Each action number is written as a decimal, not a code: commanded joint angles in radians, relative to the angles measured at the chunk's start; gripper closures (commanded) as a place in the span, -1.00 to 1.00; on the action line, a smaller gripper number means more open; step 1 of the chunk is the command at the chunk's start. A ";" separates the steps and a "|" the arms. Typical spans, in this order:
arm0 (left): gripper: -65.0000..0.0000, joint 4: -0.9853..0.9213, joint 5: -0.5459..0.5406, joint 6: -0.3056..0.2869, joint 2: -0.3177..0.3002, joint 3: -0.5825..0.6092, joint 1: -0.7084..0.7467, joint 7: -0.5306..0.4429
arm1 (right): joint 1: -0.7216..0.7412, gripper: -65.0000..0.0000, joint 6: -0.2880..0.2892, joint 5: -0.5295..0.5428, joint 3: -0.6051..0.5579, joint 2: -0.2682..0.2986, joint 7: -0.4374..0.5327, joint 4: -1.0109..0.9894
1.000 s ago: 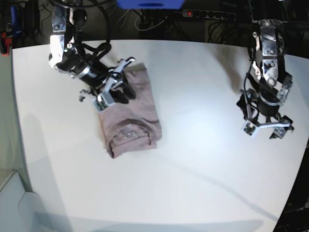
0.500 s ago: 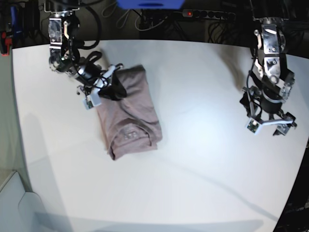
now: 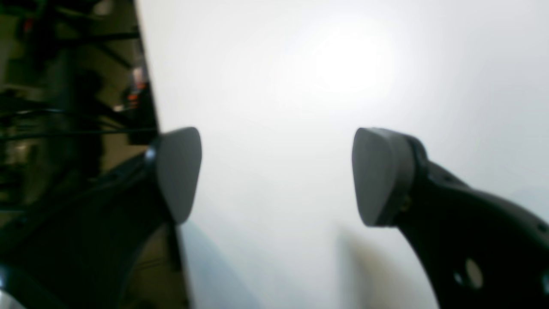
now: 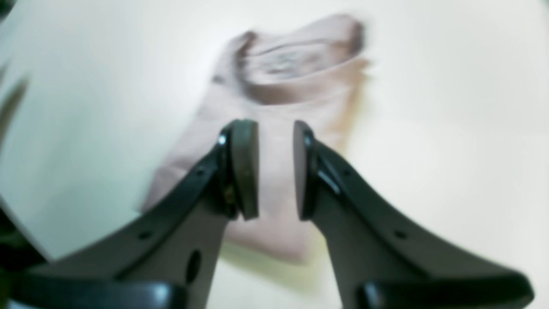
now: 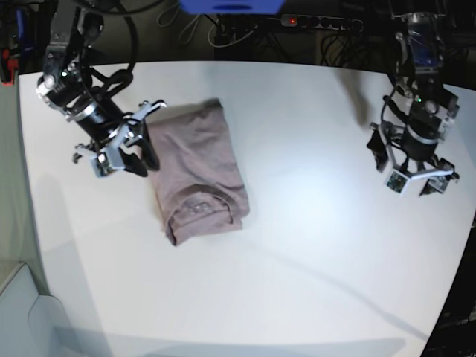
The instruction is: Layout the t-shirt on the table in an organized manner, then fold the t-shirt properly
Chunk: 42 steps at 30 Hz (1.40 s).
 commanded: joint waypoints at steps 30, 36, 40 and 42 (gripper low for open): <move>-0.63 0.028 -0.264 0.014 -0.009 -0.190 0.223 -0.007 | -0.035 0.62 0.003 0.000 0.163 -0.058 0.007 -0.255; -0.57 0.030 -0.264 0.014 0.000 -0.111 0.307 -0.007 | -0.170 0.62 0.003 0.000 0.293 -0.071 -0.003 -0.094; 0.17 0.047 -0.307 0.014 0.034 -0.112 0.341 -0.004 | -0.281 0.62 0.003 0.000 0.405 -0.113 -0.003 0.003; 0.64 0.071 -0.359 0.014 0.039 -0.112 0.368 0.042 | -0.325 0.62 0.003 -0.002 0.456 -0.130 -0.003 0.012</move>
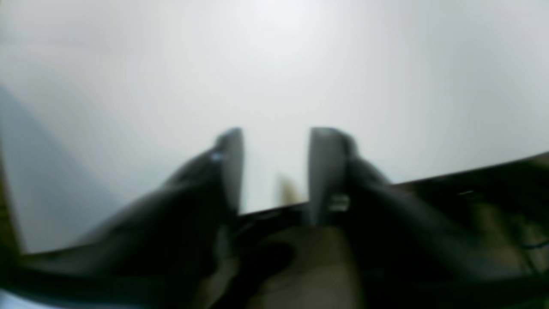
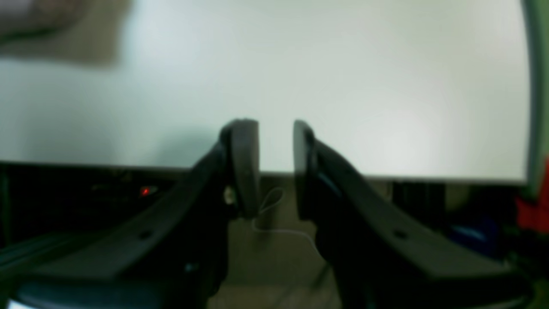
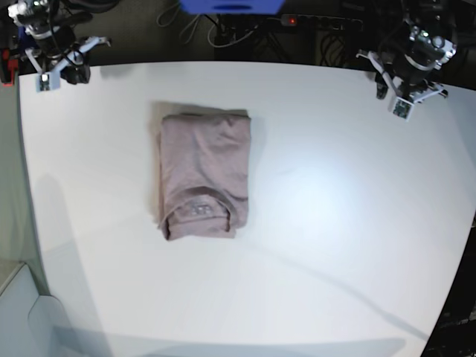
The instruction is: Layout the t-shirt on the table in an organized manner, then fold the t-shirt properly
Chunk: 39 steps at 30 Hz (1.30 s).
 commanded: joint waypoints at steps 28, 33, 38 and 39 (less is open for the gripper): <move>0.99 -0.501 -0.105 0.006 0.006 0.236 0.165 -0.335 | 0.160 1.00 0.003 -0.246 -0.059 0.091 0.577 -1.246; 1.00 -0.658 -0.105 0.006 0.006 0.247 0.139 -0.449 | 0.204 1.00 0.003 -0.248 -0.167 0.090 0.620 -1.304; 1.00 -0.928 -0.105 0.006 0.006 0.241 0.021 -0.545 | 0.258 1.00 0.003 -0.248 -0.299 0.091 0.623 -1.335; 1.00 -1.003 -0.105 0.006 0.006 0.241 -0.007 -0.593 | 0.275 1.00 0.003 -0.248 -0.322 0.094 0.623 -1.365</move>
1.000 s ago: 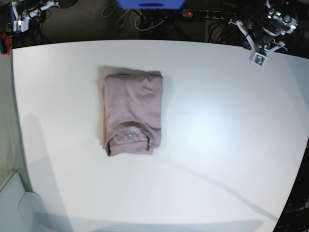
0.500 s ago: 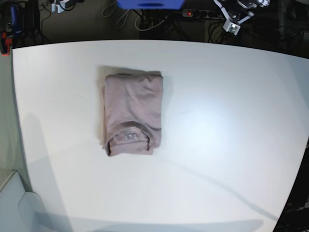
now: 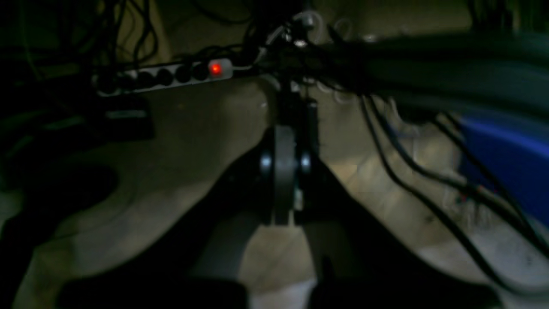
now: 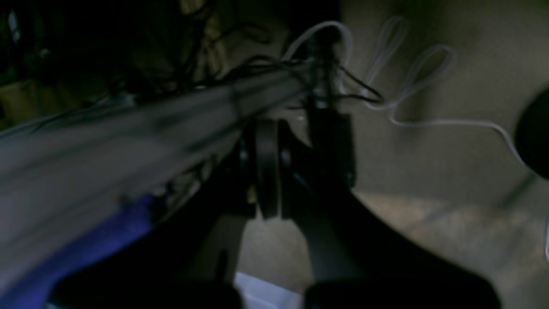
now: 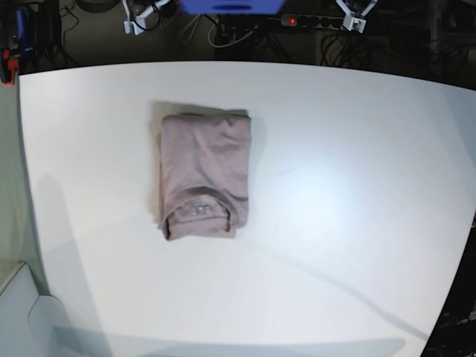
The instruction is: Layout the t-shirt on the table in an organized manner, then fold the t-shirt properly
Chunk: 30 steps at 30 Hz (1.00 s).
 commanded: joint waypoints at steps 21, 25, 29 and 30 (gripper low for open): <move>1.00 -0.710 0.091 0.214 0.076 0.124 -0.461 -0.122 | 0.148 1.00 -0.920 0.000 -0.248 0.000 0.302 -0.322; 1.00 -0.711 0.120 0.290 0.099 0.114 -0.469 -0.121 | 0.156 1.00 -0.957 0.000 -0.249 -0.014 0.302 -0.327; 1.00 -0.711 0.117 0.335 0.102 0.114 -0.473 -0.124 | 0.157 1.00 -0.956 0.000 -0.251 -0.020 0.302 -0.327; 1.00 -0.711 0.117 0.335 0.102 0.112 -0.473 -0.124 | 0.159 1.00 -0.956 0.000 -0.259 -0.020 0.302 -0.327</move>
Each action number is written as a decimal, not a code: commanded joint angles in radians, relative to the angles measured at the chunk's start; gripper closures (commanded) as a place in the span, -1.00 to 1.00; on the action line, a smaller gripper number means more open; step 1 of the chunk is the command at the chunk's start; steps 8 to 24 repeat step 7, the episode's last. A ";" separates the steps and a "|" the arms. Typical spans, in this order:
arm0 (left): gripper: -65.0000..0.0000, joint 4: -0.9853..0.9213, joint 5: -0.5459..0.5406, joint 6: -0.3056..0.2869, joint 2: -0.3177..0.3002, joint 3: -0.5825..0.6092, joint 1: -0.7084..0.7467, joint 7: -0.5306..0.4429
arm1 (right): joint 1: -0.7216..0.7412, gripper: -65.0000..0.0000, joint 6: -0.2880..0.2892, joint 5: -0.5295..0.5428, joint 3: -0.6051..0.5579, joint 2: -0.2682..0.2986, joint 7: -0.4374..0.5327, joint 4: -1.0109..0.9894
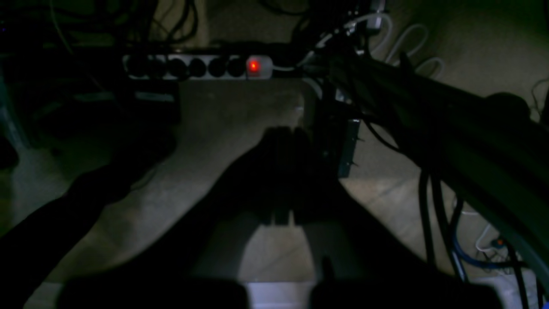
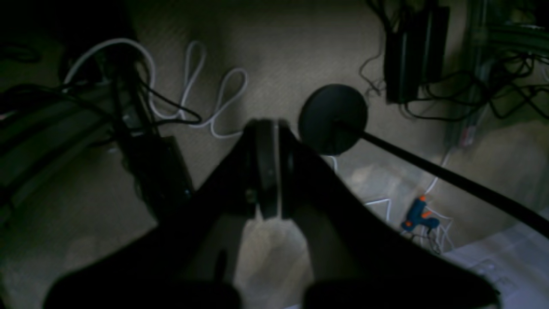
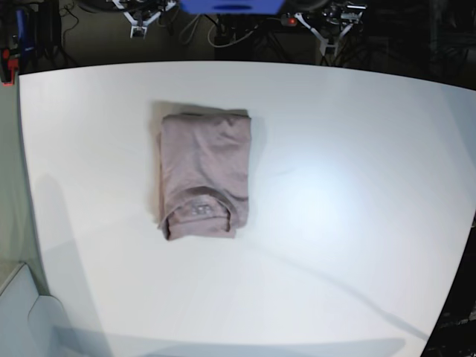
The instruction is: Layout the t-shirt on the table in an organized manner, then fold the t-shirt properly
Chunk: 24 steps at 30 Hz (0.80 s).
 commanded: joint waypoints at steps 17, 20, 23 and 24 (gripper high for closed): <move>1.00 0.000 -0.002 0.012 0.012 -0.047 0.001 -0.068 | 0.000 1.00 -0.013 0.003 -0.091 0.007 0.003 0.002; 1.00 0.000 -0.002 0.012 0.012 -0.047 0.001 -0.068 | 0.000 1.00 -0.013 0.003 -0.091 0.007 0.003 0.002; 1.00 0.000 -0.002 0.012 0.012 -0.047 0.001 -0.068 | 0.000 1.00 -0.013 0.003 -0.091 0.007 0.003 0.002; 1.00 0.000 -0.002 0.012 0.012 -0.047 0.001 -0.068 | 0.000 1.00 -0.013 0.003 -0.091 0.007 0.003 0.002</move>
